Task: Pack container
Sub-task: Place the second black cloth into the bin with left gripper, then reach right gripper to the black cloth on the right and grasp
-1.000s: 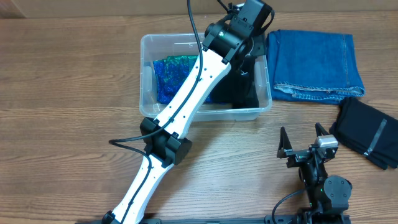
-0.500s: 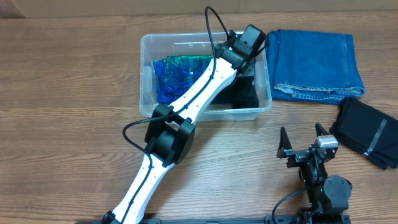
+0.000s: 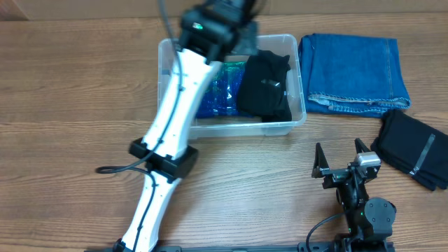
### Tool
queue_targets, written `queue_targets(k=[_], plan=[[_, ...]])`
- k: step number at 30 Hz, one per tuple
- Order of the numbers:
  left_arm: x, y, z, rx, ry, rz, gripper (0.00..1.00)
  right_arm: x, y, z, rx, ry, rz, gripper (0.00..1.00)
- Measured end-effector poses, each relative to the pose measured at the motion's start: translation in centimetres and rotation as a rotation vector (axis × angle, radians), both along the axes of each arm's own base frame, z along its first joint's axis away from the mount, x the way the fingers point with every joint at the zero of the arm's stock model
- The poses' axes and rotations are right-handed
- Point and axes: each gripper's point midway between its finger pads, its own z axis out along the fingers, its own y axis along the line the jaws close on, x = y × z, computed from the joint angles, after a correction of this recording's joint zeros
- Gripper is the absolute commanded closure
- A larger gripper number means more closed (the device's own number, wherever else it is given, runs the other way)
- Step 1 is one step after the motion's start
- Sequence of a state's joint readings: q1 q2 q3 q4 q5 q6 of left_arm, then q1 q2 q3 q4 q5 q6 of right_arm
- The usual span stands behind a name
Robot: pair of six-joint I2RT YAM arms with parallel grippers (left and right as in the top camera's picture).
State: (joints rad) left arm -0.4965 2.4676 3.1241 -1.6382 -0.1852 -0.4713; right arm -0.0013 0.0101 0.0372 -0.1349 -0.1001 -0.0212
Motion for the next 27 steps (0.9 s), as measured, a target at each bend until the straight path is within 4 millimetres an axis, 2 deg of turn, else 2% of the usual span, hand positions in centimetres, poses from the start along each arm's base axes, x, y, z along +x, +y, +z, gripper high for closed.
queue_targets(k=[3, 6, 9, 12, 18, 21, 22, 23, 25, 27], plan=[[1.6, 7.9, 0.4, 0.003, 0.027, 0.147, 0.0, 0.0, 0.0, 0.0, 0.0, 0.0, 0.0, 0.0], [2.9, 13.9, 0.3, -0.049, 0.045, 0.255, 0.0, 0.0, 0.0, 0.0, 0.0, 0.0, 0.0, 0.0], [3.6, 20.7, 0.2, -0.098, 0.054, 0.375, 0.0, 0.0, -0.2, 0.3, -0.001, -0.01, -0.013, 0.0], [3.5, 25.1, 0.2, -0.083, 0.054, 0.409, 0.0, 0.1, -0.8, 0.2, -0.003, -0.007, -0.046, 0.0], [3.0, 29.6, 0.1, -0.047, 0.055, 0.428, 0.0, 0.1, -1.0, 2.0, 0.024, -0.081, -0.058, 0.0], [2.7, 31.2, 0.1, -0.018, 0.053, 0.456, 0.0, -0.2, -0.4, 1.3, 0.038, -0.008, -0.026, 0.0], [2.7, 31.4, 0.1, -0.012, 0.053, 0.461, 0.0, -0.7, -0.4, 1.6, 0.041, 0.03, -0.024, 0.0], [2.7, 31.4, 0.1, -0.009, 0.052, 0.463, 0.0, -1.4, -0.4, 3.3, 0.042, 0.056, -0.027, 0.0], [2.6, 31.5, 0.1, -0.006, 0.053, 0.465, 0.0, -2.6, -0.4, 8.3, 0.045, 0.056, -0.029, 0.0], [2.6, 31.5, 0.1, -0.006, 0.054, 0.465, 0.0, -3.1, -0.4, 11.4, 0.044, 0.137, -0.032, 0.0]])
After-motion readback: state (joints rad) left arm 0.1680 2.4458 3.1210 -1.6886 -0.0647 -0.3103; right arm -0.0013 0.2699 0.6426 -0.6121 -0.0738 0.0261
